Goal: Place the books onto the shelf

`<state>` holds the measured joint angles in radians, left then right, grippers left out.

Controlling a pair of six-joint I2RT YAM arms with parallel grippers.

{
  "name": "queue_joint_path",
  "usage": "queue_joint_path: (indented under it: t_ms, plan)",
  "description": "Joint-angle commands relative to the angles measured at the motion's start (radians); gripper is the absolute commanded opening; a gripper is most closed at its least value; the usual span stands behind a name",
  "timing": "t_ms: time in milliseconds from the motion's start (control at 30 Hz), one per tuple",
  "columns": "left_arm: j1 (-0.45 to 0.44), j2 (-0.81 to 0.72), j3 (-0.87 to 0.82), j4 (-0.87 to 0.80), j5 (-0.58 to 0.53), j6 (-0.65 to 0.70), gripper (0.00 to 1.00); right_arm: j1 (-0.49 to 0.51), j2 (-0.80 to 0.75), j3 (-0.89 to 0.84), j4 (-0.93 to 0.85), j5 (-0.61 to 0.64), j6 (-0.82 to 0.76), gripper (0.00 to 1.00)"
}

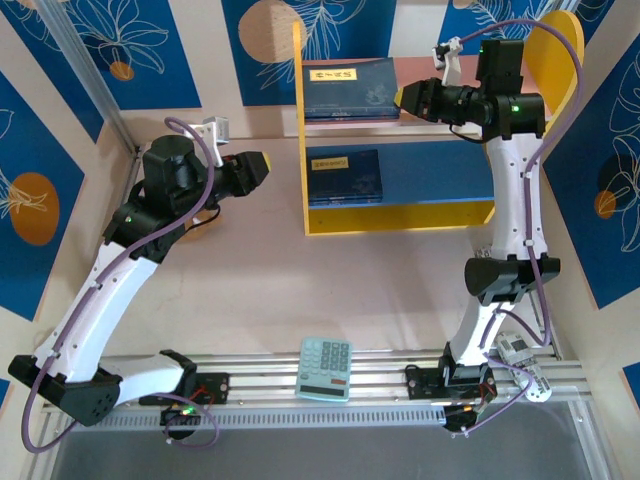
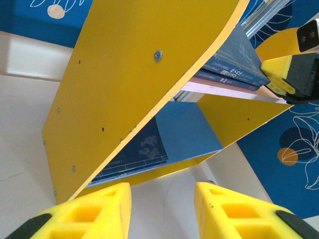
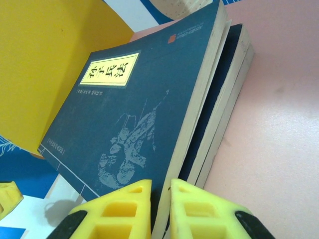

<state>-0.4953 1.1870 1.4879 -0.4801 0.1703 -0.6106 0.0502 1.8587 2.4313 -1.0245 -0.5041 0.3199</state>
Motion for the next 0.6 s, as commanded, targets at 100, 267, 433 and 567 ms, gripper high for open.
queue_joint_path:
  t_ms: [100, 267, 433, 567]
  plan:
    - [-0.011, -0.007, 0.025, 0.011, -0.011, 0.014, 0.39, 0.024, -0.048, -0.073, 0.022, 0.01, 0.053, 0.15]
    - [-0.012, -0.013, 0.022, 0.008, -0.012, 0.014, 0.39, 0.023, -0.034, -0.053, 0.02, 0.021, 0.058, 0.17]
    - [-0.012, -0.015, 0.023, 0.007, -0.016, 0.015, 0.39, 0.024, -0.02, -0.039, 0.021, 0.027, 0.067, 0.19]
    - [-0.012, -0.012, 0.029, 0.005, -0.016, 0.018, 0.39, 0.023, -0.021, -0.037, 0.027, 0.036, 0.07, 0.2]
